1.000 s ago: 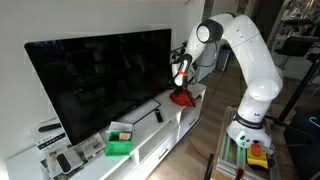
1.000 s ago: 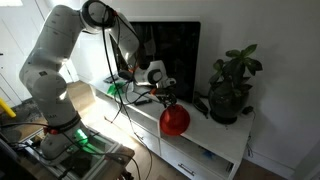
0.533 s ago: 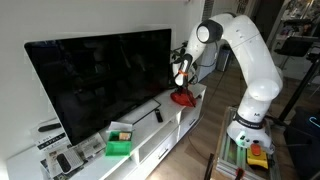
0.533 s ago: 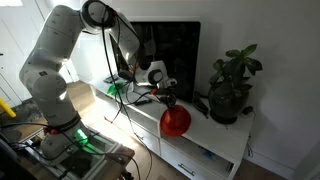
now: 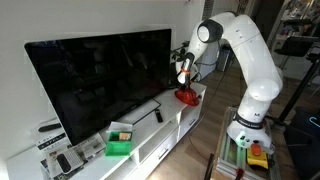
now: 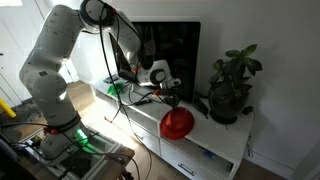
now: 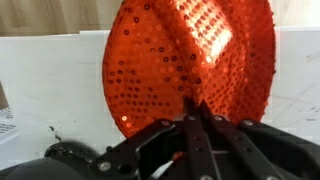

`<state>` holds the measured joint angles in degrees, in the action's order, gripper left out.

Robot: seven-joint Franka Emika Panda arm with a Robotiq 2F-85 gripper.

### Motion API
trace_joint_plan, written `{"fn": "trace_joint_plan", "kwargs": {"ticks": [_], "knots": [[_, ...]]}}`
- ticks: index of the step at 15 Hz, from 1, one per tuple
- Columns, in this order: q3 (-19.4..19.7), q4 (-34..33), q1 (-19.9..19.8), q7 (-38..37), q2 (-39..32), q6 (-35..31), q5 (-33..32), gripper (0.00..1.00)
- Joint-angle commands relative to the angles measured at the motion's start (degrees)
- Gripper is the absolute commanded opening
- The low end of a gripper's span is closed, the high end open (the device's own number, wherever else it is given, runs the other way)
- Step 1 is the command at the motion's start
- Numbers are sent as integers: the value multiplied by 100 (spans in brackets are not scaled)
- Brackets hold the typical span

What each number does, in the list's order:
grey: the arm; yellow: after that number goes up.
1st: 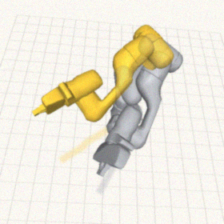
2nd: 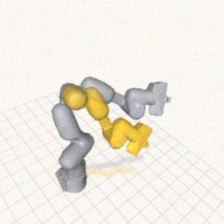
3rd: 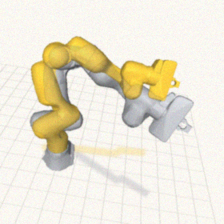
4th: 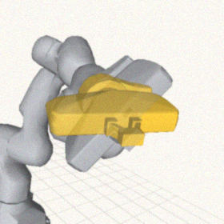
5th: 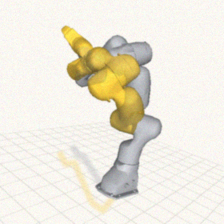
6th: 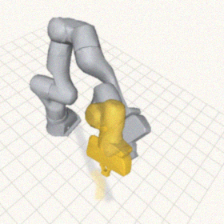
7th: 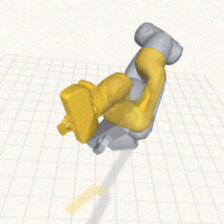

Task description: Hang the red hat on the right side of the tv

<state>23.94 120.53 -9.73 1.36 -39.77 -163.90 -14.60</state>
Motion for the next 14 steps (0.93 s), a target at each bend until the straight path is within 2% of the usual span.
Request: {"fn": "trace_joint_plan", "kwargs": {"ticks": [1,4,9,10,12,14], "knots": [[342,421,50,-29,613,46,-96,1],[686,717,172,-52,1113,-151,-295,1],[1776,907,1052,-630,1897,-73,-1196,1],[1273,564,547,-323,1445,-21,-859,5],[1537,662,805,-498,1708,-16,-1065,5],[1568,727,849,-515,1792,-15,-1091,5]]}}
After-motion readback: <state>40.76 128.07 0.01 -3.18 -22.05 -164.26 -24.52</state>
